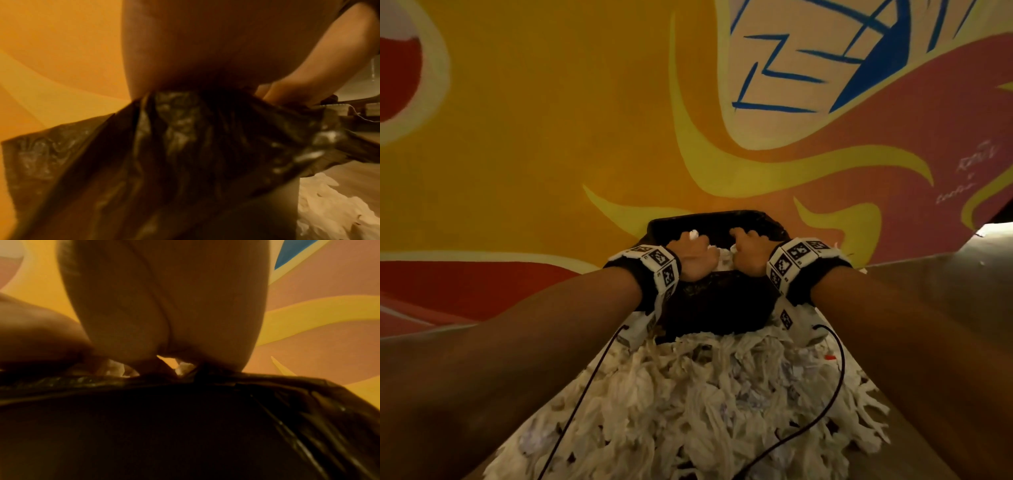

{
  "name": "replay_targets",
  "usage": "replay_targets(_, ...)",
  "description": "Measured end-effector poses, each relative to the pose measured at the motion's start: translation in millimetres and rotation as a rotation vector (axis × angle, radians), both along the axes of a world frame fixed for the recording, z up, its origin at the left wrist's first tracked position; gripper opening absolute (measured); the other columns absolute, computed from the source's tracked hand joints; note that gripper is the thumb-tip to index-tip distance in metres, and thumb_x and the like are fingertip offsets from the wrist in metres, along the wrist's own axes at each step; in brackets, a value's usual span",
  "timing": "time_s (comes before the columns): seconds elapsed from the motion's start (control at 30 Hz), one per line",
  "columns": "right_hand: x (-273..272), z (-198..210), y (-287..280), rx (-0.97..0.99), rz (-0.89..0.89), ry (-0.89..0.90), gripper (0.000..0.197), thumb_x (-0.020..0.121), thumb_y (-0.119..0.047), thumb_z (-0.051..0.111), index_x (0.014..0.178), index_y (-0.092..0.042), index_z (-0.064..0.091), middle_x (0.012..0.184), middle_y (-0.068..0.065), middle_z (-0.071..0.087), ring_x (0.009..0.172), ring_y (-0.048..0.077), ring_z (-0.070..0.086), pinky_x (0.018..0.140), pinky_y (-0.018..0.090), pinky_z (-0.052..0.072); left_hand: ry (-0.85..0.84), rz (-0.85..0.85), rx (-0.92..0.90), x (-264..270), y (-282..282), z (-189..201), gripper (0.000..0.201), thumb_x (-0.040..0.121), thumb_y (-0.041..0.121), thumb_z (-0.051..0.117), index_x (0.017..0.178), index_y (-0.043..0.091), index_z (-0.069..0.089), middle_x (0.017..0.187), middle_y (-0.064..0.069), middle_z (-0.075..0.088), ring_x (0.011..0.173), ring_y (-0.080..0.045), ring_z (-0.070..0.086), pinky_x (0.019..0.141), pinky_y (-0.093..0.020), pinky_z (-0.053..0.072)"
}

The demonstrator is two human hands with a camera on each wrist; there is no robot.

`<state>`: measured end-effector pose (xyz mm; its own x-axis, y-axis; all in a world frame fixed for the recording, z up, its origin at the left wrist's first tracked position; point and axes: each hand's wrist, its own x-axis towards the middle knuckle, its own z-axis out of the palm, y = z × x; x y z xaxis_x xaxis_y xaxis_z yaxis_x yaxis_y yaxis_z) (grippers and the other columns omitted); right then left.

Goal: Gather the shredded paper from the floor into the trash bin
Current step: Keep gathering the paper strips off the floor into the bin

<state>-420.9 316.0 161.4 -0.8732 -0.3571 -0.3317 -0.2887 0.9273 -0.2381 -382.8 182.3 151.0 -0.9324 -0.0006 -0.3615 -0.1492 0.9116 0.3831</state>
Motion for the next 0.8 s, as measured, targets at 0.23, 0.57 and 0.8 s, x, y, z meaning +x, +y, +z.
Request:
replay_targets(0.23, -16, -5, 11, -0.005, 0.034, -0.003, 0.031, 0.096, -0.014, 0.051, 0.121, 0.001, 0.059, 0.099, 0.017, 0.063, 0.076, 0.026, 0.055, 0.057, 0.025, 0.04, 0.008, 0.086, 0.135, 2, 1, 0, 0.052, 0.1, 0.017, 0.043, 0.142, 0.006, 0.014, 0.082, -0.01, 0.05, 0.06, -0.024, 0.048, 0.048, -0.03, 0.031)
replay_targets(0.57, -35, -10, 19, 0.158, 0.047, 0.05, 0.021, 0.092, -0.02, 0.058, 0.106, -0.011, 0.07, 0.115, 0.011, 0.066, 0.099, 0.033, 0.062, 0.09, 0.043, 0.054, 0.078, 0.046, -0.062, -9, -3, -4, 0.021, 0.089, 0.023, 0.061, 0.108, 0.016, 0.056, 0.112, -0.01, 0.055, 0.108, -0.033, 0.049, 0.092, -0.046, 0.046)
replay_targets(0.8, -30, -13, 11, 0.141, 0.079, -0.059, 0.034, 0.098, -0.017, 0.046, 0.124, 0.0, 0.06, 0.13, 0.017, 0.058, 0.115, 0.033, 0.057, 0.1, 0.041, 0.047, 0.077, 0.043, 0.03, -12, 2, -6, 0.01, 0.087, 0.01, 0.067, 0.08, 0.015, 0.062, 0.114, -0.009, 0.062, 0.101, -0.028, 0.06, 0.074, -0.03, 0.047)
